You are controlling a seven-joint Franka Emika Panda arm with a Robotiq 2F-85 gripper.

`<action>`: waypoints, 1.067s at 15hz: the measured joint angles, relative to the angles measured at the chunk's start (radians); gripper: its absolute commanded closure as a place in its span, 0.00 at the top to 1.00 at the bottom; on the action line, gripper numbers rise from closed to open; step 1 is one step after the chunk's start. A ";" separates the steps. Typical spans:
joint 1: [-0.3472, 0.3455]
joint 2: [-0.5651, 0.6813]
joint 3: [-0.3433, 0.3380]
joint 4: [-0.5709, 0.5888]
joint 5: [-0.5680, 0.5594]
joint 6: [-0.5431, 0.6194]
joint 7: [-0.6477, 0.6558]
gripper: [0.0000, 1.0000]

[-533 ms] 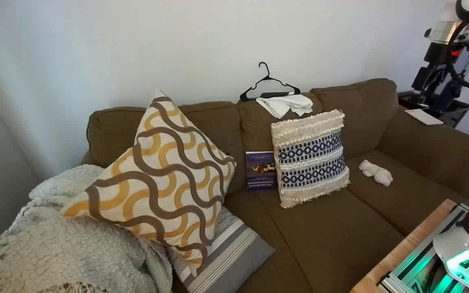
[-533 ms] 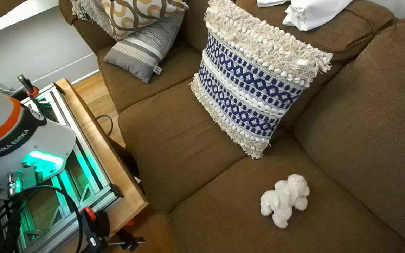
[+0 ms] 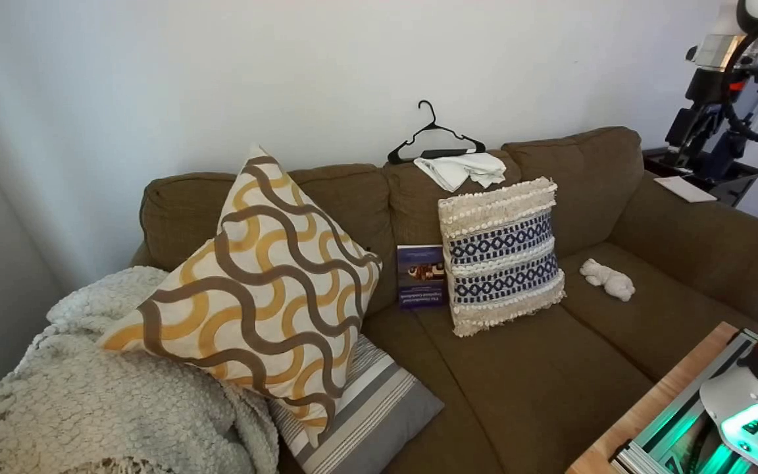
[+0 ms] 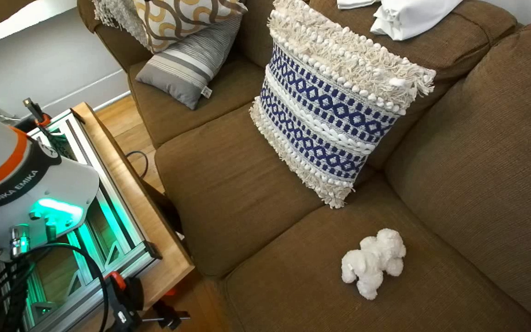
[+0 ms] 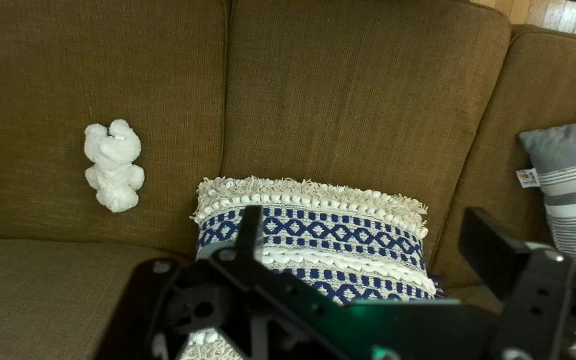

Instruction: Put the blue pillow against the other pillows

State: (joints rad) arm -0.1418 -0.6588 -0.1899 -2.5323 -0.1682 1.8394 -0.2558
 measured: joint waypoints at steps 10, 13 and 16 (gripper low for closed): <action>-0.001 0.202 0.035 0.117 0.167 0.240 0.327 1.00; -0.001 0.374 0.046 0.230 0.227 0.338 0.455 1.00; -0.002 0.540 0.053 0.355 0.252 0.388 0.598 1.00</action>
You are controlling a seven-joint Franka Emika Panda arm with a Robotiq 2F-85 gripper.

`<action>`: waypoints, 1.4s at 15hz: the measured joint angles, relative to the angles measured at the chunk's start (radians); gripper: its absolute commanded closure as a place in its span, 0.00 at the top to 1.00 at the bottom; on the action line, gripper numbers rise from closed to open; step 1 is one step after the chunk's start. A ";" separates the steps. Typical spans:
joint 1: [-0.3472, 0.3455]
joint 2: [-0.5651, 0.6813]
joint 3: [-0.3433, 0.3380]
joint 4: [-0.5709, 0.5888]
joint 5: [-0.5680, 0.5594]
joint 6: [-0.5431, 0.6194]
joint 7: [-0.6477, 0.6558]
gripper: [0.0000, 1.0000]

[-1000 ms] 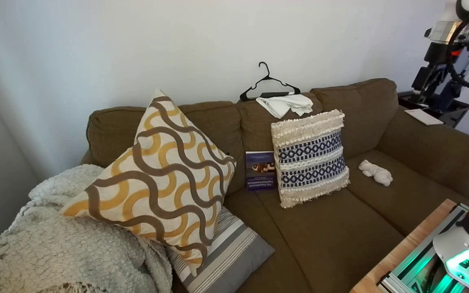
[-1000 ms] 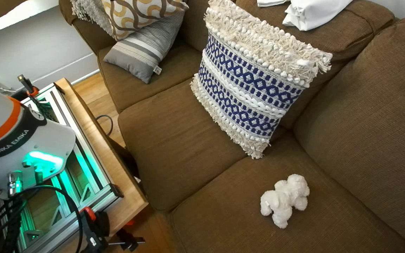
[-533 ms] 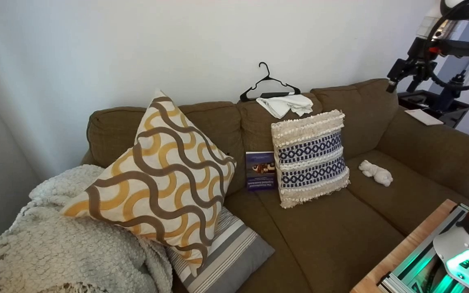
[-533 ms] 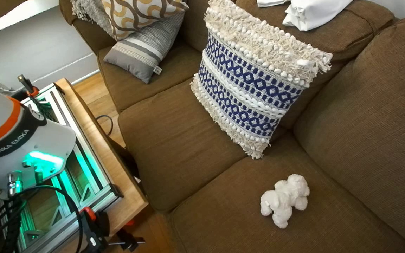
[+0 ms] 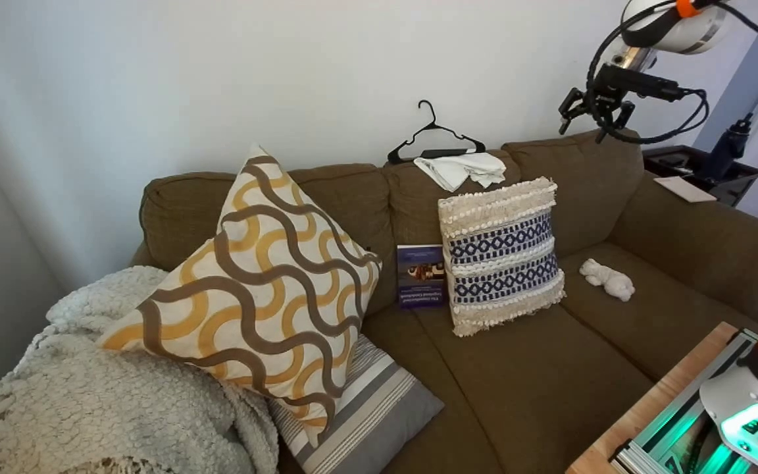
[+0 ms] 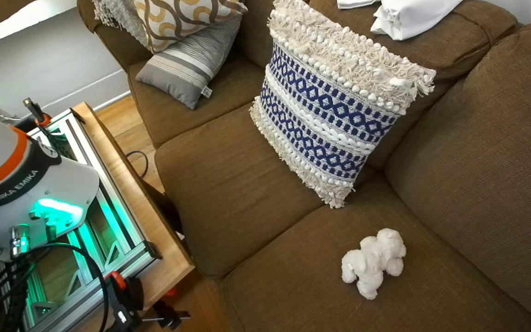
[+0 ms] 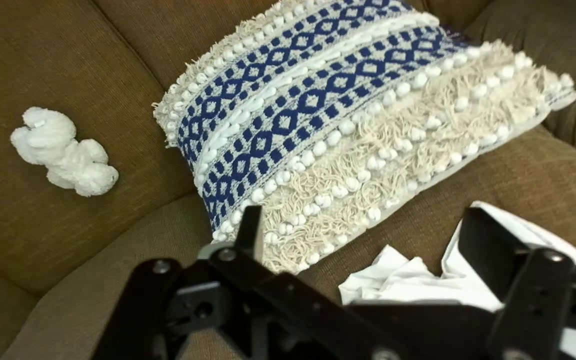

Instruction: Put the blue pillow against the other pillows

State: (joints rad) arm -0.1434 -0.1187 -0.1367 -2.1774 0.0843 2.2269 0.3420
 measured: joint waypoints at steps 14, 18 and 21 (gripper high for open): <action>0.016 0.334 0.002 0.248 0.070 0.033 0.392 1.00; 0.032 0.476 0.012 0.304 0.193 0.145 0.493 1.00; 0.046 0.596 0.003 0.379 0.194 0.166 0.586 1.00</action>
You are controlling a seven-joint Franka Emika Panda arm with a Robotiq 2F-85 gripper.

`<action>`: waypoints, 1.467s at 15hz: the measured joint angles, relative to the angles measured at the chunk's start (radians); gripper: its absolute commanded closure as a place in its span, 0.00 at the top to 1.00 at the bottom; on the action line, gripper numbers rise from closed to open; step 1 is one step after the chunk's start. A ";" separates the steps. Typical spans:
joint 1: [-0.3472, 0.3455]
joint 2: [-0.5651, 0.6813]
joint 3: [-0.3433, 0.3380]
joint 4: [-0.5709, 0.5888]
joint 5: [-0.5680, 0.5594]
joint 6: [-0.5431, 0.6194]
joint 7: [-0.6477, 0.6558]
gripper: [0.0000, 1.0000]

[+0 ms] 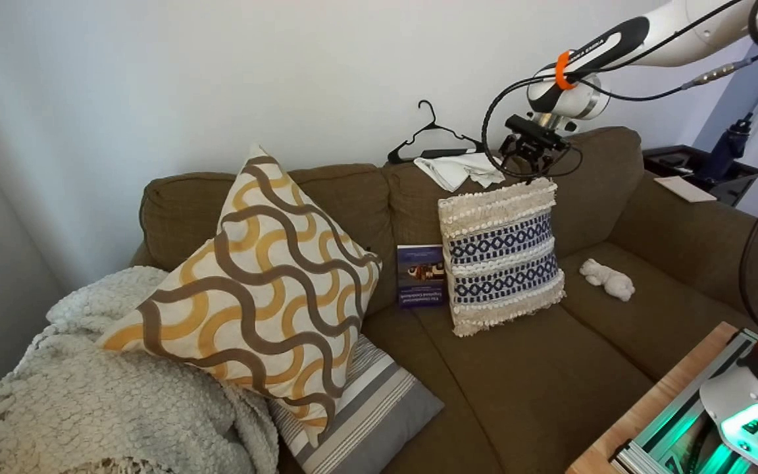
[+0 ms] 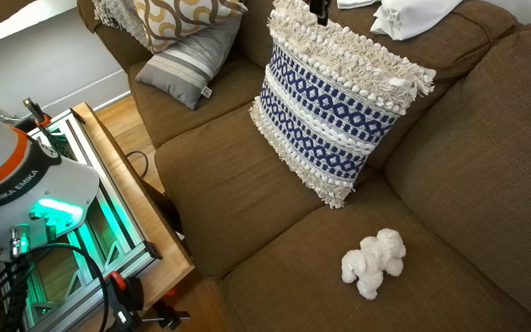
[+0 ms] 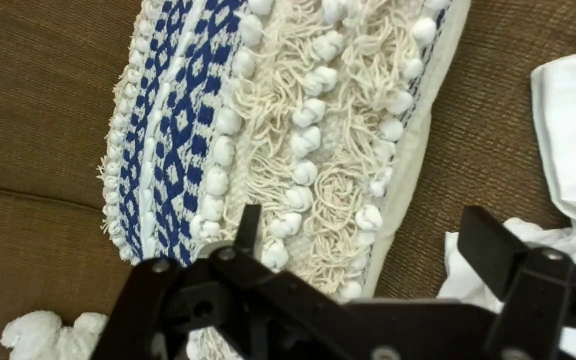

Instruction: Put the blue pillow against the other pillows

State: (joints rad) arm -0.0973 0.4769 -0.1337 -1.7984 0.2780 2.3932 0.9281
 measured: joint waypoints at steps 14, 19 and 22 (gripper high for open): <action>-0.005 0.343 -0.028 0.381 -0.006 -0.265 0.200 1.00; -0.002 0.425 -0.032 0.465 -0.027 -0.294 0.220 0.66; 0.009 0.428 -0.034 0.495 -0.075 -0.348 0.230 0.43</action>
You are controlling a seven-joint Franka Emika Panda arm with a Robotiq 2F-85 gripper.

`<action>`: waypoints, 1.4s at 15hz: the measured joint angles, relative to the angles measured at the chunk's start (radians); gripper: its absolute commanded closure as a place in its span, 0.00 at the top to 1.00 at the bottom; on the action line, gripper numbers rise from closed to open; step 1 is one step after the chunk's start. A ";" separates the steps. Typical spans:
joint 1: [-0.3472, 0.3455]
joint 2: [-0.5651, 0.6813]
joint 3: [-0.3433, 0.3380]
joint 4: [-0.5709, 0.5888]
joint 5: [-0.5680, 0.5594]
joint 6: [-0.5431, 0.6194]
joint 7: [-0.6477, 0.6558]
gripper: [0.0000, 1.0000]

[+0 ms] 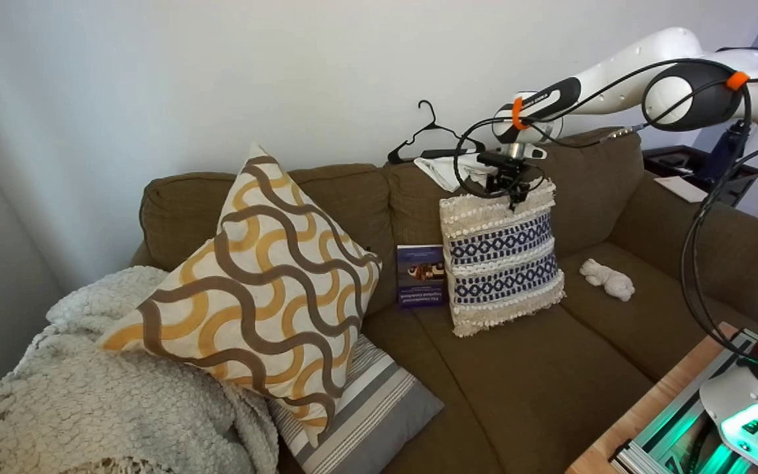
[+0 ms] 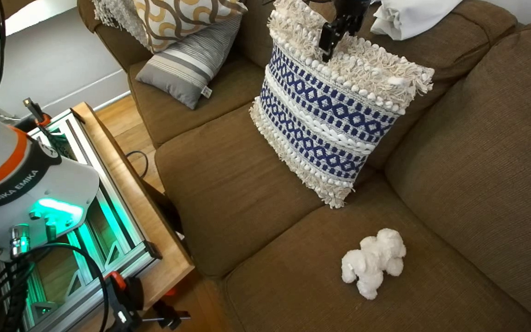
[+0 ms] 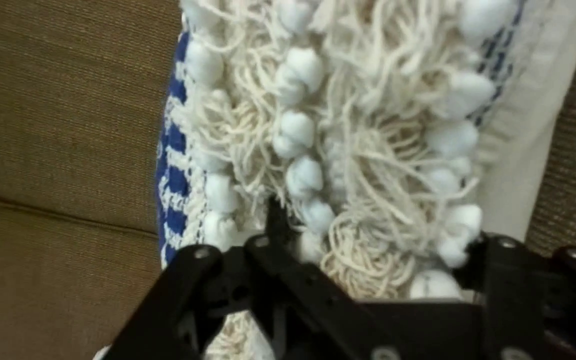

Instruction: Put the blue pillow against the other pillows

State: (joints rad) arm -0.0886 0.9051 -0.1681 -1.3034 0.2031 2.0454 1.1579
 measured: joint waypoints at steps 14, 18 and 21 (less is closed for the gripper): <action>0.042 -0.123 -0.004 -0.131 -0.111 0.003 -0.060 0.04; 0.053 -0.271 -0.003 -0.311 -0.124 0.061 -0.164 0.04; 0.069 -0.395 0.005 -0.462 -0.138 0.083 -0.259 0.04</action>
State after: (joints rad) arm -0.0197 0.5101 -0.1630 -1.7651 0.0654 2.1282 0.8988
